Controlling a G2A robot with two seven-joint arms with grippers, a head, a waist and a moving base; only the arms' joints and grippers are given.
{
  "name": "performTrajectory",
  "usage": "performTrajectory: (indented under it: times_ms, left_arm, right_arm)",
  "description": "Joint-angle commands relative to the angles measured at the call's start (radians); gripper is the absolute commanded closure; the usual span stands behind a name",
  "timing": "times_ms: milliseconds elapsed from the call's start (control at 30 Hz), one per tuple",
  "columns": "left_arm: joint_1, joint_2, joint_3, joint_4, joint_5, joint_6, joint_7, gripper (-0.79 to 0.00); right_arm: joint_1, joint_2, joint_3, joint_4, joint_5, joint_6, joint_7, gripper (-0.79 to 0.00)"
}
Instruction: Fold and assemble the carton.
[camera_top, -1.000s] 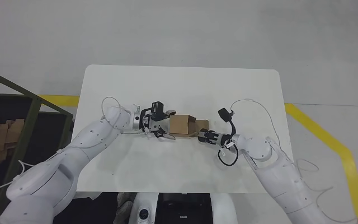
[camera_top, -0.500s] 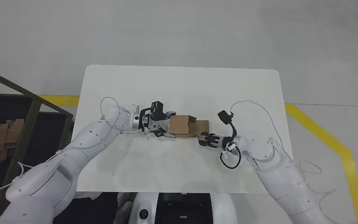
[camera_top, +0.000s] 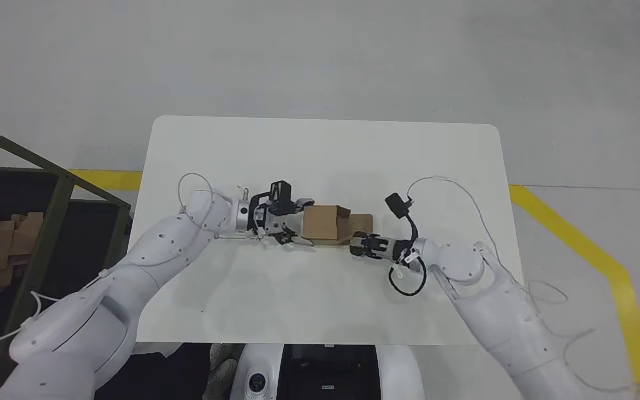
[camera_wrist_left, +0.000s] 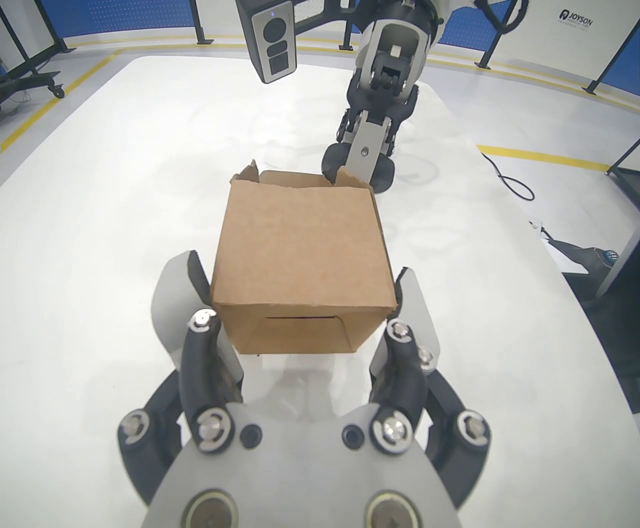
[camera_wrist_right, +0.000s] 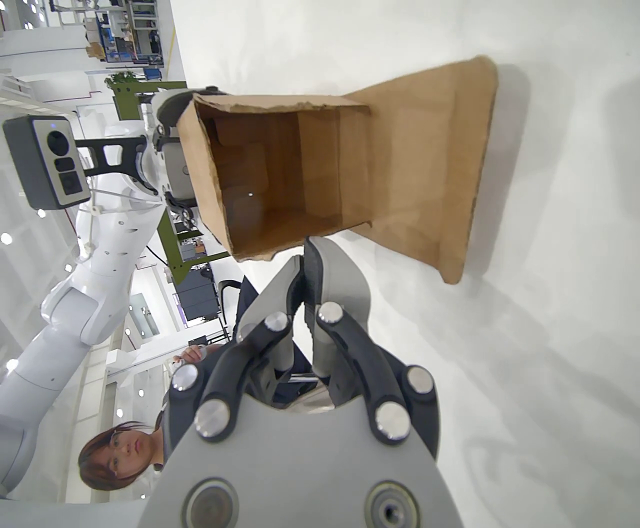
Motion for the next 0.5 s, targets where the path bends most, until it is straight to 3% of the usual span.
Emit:
performTrajectory:
  times_ms: [0, 467]
  left_arm:
    - [0.001, 0.000, -0.002, -0.002, 0.002, -0.001, 0.000, -0.622]
    - [0.006, -0.002, -0.011, -0.013, 0.022, -0.009, -0.002, -0.597]
  right_arm:
    - [0.015, -0.004, -0.009, 0.023, 0.010, -0.009, 0.000, 0.000]
    - [0.162, -0.055, -0.122, 0.201, 0.103, -0.078, 0.025, 0.000]
